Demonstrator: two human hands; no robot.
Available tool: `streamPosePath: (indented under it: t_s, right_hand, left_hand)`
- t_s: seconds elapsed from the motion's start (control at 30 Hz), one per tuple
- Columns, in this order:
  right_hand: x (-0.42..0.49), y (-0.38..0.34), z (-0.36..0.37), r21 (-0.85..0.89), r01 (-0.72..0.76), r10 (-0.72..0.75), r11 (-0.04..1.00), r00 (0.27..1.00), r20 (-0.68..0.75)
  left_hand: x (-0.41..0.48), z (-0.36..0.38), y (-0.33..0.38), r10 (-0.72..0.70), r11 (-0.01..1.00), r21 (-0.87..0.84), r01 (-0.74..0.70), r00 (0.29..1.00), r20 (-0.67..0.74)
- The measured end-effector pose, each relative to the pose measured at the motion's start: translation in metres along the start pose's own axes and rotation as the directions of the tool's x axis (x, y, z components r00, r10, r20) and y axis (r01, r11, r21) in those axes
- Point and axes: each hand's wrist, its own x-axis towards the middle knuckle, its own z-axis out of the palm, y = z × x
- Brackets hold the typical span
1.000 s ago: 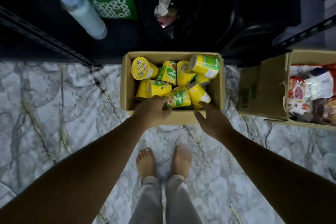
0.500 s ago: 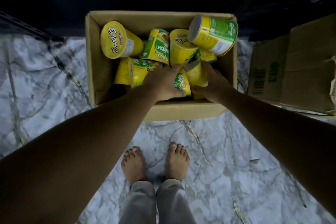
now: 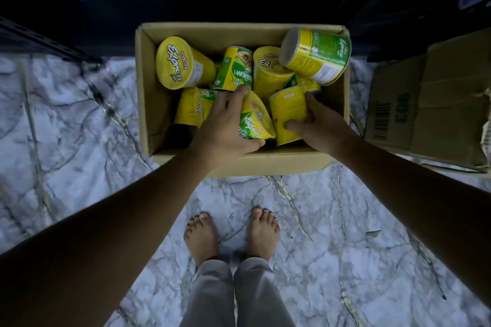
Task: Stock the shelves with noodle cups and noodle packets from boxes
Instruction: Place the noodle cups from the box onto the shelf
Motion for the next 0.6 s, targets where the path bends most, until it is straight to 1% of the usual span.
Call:
streamPosePath:
  t_s: [0.07,0.13,0.2,0.23,0.27,0.3,0.33,0.37,0.4,0.43,0.47,0.5,0.53,0.57,0.6]
  right_hand:
    - [-0.008,-0.013,-0.006,0.127,-0.008,0.009,0.992,1.000,-0.009]
    - [-0.018,-0.022,0.001,0.152,-0.043,0.040,0.987,0.999,0.029]
    - [-0.019,-0.043,-0.011,0.160,-0.113,0.103,0.981,0.992,0.067]
    - [-0.021,-0.048,-0.011,0.176,-0.135,0.113,0.975,0.985,0.131]
    - [-0.026,-0.061,-0.026,0.208,-0.168,0.113,0.963,0.961,0.254]
    - [-0.025,-0.061,-0.014,0.160,-0.244,0.192,0.956,0.940,0.283]
    - [-0.009,-0.057,-0.015,0.056,-0.275,0.259,0.960,0.944,0.202]
    - [-0.006,-0.028,0.004,0.031,-0.294,0.286,0.955,0.945,0.161]
    - [-0.015,0.017,0.059,0.169,-0.265,0.245,0.949,0.961,0.132]
    - [-0.023,0.075,0.137,0.148,-0.158,0.157,0.976,0.987,0.021]
    - [-0.034,0.146,0.238,0.076,-0.115,0.118,0.990,0.992,-0.045]
    - [-0.040,0.181,0.291,0.052,-0.119,0.122,0.992,0.991,-0.056]
    - [-0.043,0.179,0.292,0.005,-0.075,0.075,0.997,0.993,-0.089]
    - [-0.039,0.141,0.243,-0.040,-0.002,-0.001,0.999,0.996,-0.084]
    - [-0.037,0.062,0.145,-0.005,0.060,-0.060,0.998,0.998,-0.013]
  left_hand:
    - [-0.015,-0.010,-0.003,-0.052,0.996,-0.083,0.045,0.995,-0.087]
    - [-0.026,-0.019,-0.005,-0.105,0.985,-0.154,0.080,0.982,-0.157]
    - [-0.035,-0.027,-0.008,-0.124,0.975,-0.210,0.078,0.968,-0.217]
    - [-0.039,-0.030,-0.009,-0.129,0.971,-0.229,0.073,0.962,-0.239]
    - [-0.043,-0.033,-0.010,-0.136,0.964,-0.255,0.070,0.958,-0.252]
    - [-0.047,-0.036,-0.011,-0.150,0.955,-0.289,0.072,0.955,-0.257]
    - [-0.051,-0.039,-0.011,-0.163,0.942,-0.326,0.075,0.954,-0.252]
    - [-0.055,-0.042,-0.010,-0.170,0.932,-0.355,0.076,0.955,-0.244]
    - [-0.060,-0.045,-0.009,-0.168,0.925,-0.374,0.070,0.957,-0.235]
    - [-0.064,-0.047,-0.007,-0.160,0.922,-0.381,0.063,0.960,-0.229]
    - [-0.068,-0.048,-0.006,-0.156,0.919,-0.389,0.059,0.962,-0.225]
    - [-0.073,-0.049,-0.006,-0.158,0.917,-0.395,0.060,0.963,-0.219]
    - [-0.076,-0.049,-0.005,-0.162,0.915,-0.399,0.068,0.965,-0.207]
    - [-0.080,-0.049,-0.005,-0.161,0.917,-0.393,0.073,0.968,-0.194]
    - [-0.083,-0.049,-0.005,-0.149,0.921,-0.384,0.067,0.971,-0.187]
